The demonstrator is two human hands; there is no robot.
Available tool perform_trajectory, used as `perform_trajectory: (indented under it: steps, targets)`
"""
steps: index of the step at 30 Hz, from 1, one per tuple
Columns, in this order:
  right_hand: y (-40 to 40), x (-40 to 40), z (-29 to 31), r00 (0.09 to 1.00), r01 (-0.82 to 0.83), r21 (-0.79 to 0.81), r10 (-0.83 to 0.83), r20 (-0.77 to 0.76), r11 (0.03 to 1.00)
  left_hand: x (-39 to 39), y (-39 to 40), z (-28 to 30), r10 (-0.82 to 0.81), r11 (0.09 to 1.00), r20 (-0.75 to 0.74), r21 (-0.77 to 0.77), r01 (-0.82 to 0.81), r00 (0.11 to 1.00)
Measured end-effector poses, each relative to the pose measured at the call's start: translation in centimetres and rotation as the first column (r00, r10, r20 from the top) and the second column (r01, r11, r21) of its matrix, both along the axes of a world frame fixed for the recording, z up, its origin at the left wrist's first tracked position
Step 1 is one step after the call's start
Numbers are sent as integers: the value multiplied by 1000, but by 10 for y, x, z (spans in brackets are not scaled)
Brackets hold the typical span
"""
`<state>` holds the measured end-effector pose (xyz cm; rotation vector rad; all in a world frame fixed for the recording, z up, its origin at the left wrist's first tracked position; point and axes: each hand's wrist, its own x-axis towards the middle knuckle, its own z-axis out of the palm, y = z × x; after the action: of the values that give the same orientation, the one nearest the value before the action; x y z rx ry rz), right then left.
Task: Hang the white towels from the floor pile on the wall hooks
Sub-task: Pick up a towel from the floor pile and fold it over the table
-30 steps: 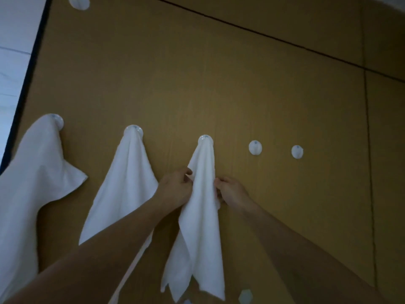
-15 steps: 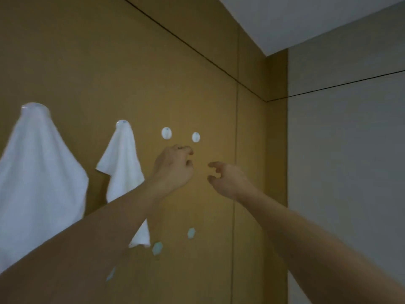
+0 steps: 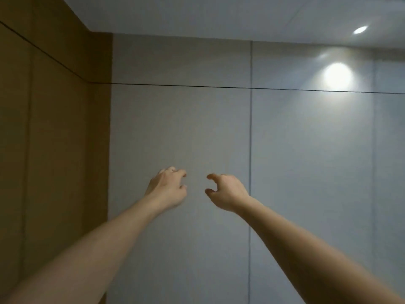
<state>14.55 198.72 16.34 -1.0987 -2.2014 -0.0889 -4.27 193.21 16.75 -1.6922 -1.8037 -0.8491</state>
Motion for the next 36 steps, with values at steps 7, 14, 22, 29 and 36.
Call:
perform_trajectory:
  steps: [7,14,22,29,36]
  targets:
    - [42,239,-44,937,349,-91,-348,23,933,239,111,-42,-376,920,17,-114,375,927]
    - [51,441,-97,763,634,-247,-644,45,733,455,184,-88,-671,719,4,-242,652,742]
    - [80,624,-145,489,834,-330,-870,70,442,666,268,-142,-877,425,64,-360,830,477]
    - [110,734,-204,266,857,-483,-956,121,177,796,340,-203,-933,173,191,-502,847,304]
    - [123,794,-303,147,752,-659,-976,161,5,875,373,-299,-938,-2,262,-658,753,227]
